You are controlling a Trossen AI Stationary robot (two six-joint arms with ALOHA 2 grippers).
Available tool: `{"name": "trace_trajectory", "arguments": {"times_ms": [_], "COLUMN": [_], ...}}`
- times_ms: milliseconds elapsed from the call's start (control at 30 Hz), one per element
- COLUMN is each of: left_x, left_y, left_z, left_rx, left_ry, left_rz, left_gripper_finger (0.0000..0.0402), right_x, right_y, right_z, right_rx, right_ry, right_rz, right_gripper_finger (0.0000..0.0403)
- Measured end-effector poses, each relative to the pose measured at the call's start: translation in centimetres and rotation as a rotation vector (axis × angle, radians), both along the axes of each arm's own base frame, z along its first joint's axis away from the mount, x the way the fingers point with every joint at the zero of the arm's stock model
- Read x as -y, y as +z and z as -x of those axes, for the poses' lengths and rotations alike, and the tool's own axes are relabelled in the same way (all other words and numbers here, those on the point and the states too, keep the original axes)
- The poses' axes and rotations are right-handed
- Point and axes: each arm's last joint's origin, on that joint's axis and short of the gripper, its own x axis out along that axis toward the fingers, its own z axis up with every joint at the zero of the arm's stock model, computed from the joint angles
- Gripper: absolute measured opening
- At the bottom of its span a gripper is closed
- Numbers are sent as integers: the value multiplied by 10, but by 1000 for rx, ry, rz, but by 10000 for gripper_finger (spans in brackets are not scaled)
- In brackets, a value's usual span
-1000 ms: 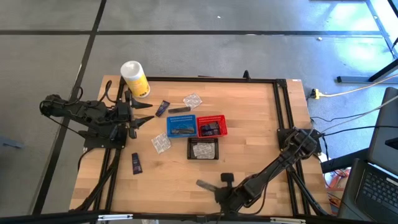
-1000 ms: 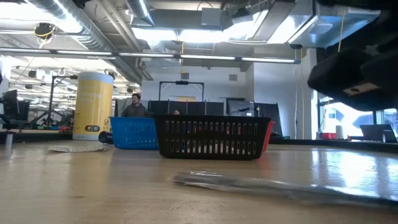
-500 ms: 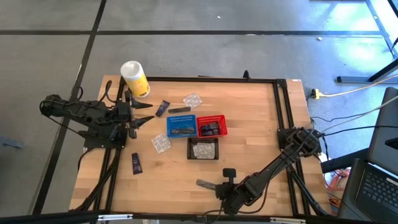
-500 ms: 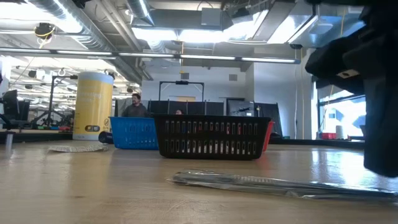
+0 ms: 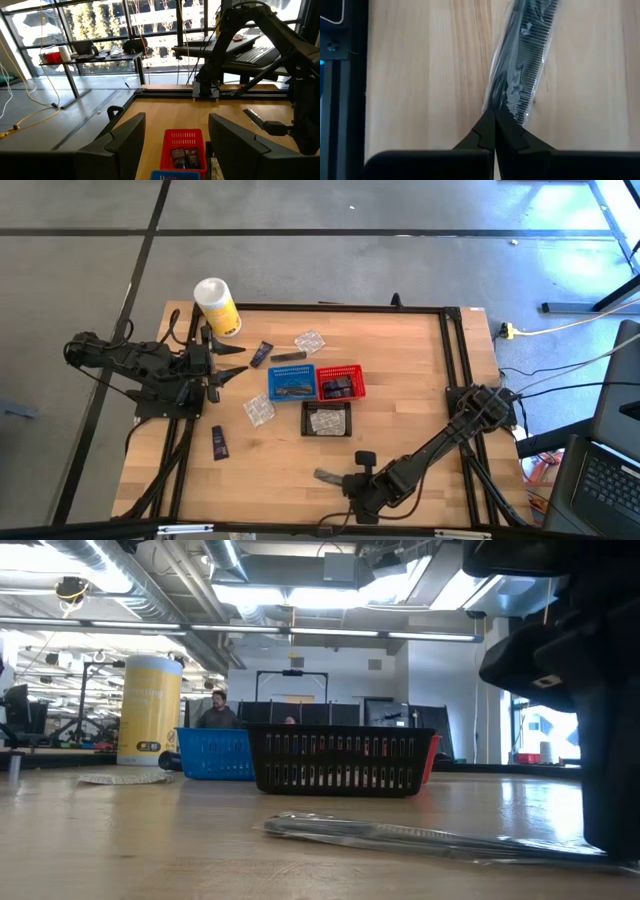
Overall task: Pick & Place Travel size toiletries
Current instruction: Put the black comb into the blue bin
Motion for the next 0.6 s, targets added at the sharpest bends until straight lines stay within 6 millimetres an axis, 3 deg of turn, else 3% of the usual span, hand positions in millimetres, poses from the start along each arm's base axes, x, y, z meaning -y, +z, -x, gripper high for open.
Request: {"name": "trace_trajectory", "arguments": {"times_ms": [600], "left_x": [0], "left_y": [1], "left_z": [0], "left_rx": [14], "left_ry": [-3], "left_rz": [22], "left_gripper_finger": [212], "right_x": [1], "right_y": [-1], "right_z": [-1], "right_rx": [-44], "right_ry": [25], "right_rz": [-50], "right_gripper_finger": [0]}}
